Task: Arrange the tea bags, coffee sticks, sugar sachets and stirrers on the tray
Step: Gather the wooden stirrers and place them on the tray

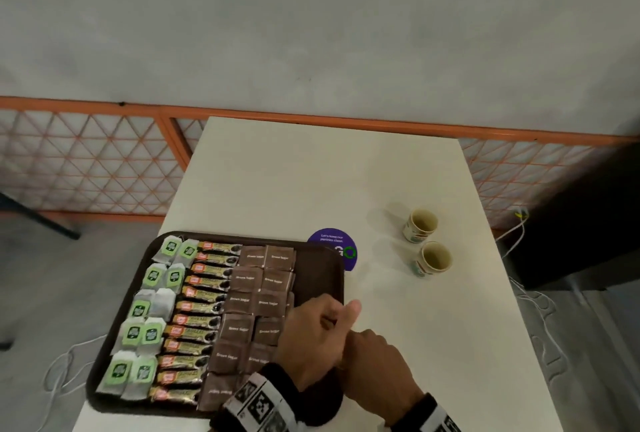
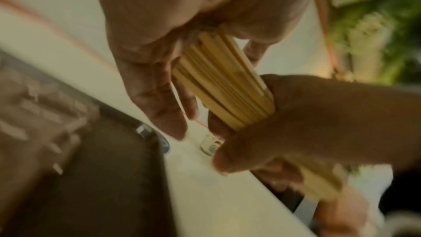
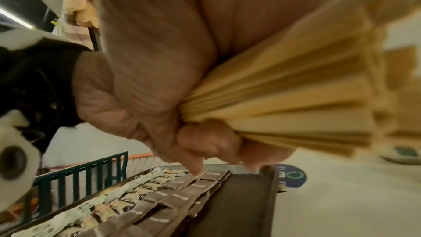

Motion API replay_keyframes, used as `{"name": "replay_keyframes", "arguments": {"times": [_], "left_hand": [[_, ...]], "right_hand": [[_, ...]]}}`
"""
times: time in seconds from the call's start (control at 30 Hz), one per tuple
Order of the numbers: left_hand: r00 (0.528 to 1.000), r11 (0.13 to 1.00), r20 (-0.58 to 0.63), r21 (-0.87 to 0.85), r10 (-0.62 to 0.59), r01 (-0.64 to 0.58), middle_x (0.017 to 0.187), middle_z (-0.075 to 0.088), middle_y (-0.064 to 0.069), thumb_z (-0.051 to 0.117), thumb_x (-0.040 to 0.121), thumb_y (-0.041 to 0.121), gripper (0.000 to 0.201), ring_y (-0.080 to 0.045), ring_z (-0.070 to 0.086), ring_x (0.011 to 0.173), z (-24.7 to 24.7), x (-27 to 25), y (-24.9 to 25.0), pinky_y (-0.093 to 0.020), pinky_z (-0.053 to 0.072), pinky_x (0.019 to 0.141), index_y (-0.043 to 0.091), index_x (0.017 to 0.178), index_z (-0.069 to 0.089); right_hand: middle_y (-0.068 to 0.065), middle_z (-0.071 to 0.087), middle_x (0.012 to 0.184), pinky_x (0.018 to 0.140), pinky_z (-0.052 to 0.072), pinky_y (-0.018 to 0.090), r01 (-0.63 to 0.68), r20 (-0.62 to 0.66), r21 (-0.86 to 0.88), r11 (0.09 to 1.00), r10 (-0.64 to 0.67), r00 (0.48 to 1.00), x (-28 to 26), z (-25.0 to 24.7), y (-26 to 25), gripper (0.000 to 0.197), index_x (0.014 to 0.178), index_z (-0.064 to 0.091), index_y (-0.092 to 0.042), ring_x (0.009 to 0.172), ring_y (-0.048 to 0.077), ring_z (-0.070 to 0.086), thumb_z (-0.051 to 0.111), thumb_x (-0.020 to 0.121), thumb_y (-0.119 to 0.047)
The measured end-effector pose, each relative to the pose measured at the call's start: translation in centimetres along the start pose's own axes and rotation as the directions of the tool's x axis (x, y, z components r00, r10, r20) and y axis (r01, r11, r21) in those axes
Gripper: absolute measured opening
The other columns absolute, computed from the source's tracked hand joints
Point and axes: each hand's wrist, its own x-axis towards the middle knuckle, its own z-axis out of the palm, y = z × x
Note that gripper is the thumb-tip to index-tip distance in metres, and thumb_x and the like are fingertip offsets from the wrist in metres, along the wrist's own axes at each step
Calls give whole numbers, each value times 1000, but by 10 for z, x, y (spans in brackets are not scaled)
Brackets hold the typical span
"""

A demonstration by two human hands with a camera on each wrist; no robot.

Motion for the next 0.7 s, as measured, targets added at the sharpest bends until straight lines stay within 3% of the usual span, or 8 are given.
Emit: {"name": "replay_keyframes", "arguments": {"times": [0.13,0.2,0.27,0.37,0.43,0.53,0.6,0.7], "left_hand": [[992,935,-99,352,75,-35,67,59,9,28,91,70,55,-5,56,63,-19,-7,-28,-24,49,67,24,73,55],[987,922,-84,376,137,-96,61,56,8,17,93,66,62,-8,53,56,-31,-7,-39,-27,50,63,23,69,54],[982,916,-15,362,188,-170,59,57,5,14,95,61,64,-13,53,53,-44,-7,-44,-26,49,60,20,68,56],[965,912,73,314,254,-264,59,59,3,20,96,54,59,-17,55,57,-63,-12,-47,-23,46,62,19,65,55],[943,910,116,247,313,-333,57,57,2,25,98,52,58,-17,53,54,-76,-14,-47,-27,46,61,15,64,56],[866,854,111,146,488,-500,52,54,2,35,102,42,55,-15,49,47,-92,-15,-46,-27,42,54,13,60,56],[819,812,119,113,561,-573,52,53,2,36,103,39,54,-14,47,46,-97,-15,-46,-27,41,51,12,60,55],[869,840,204,232,450,-490,75,60,10,27,98,58,51,-7,54,62,-105,-8,-48,-29,48,61,23,79,59]], "right_hand": [[7,55,131,99,44,37,22,30,49,999,-23,999,12,2,-32,49,141,39,-24,116,26,54,50,97,-41],[1,63,123,94,50,33,77,-43,128,989,-72,996,15,6,-45,39,134,51,-28,108,19,60,46,98,-42],[-9,69,92,75,57,22,125,-101,207,970,-106,989,14,11,-51,29,108,69,-25,79,5,64,45,98,-39],[-16,53,77,77,50,16,-52,123,482,875,-8,992,7,12,-63,35,109,63,-1,72,2,53,68,88,-29],[-19,44,78,86,47,11,-158,230,583,797,25,973,2,11,-69,32,111,61,5,72,1,49,62,95,-22],[-17,61,82,73,48,11,-211,347,831,514,-185,919,-12,0,-88,10,100,61,-13,71,4,61,66,92,-16],[-15,63,77,68,48,12,-239,357,866,439,-210,910,-19,1,-94,9,99,61,-11,67,4,61,65,91,-15],[-7,61,70,57,48,16,-304,378,849,433,-94,921,-9,0,-101,5,85,64,-11,57,5,59,66,89,-13]]}}
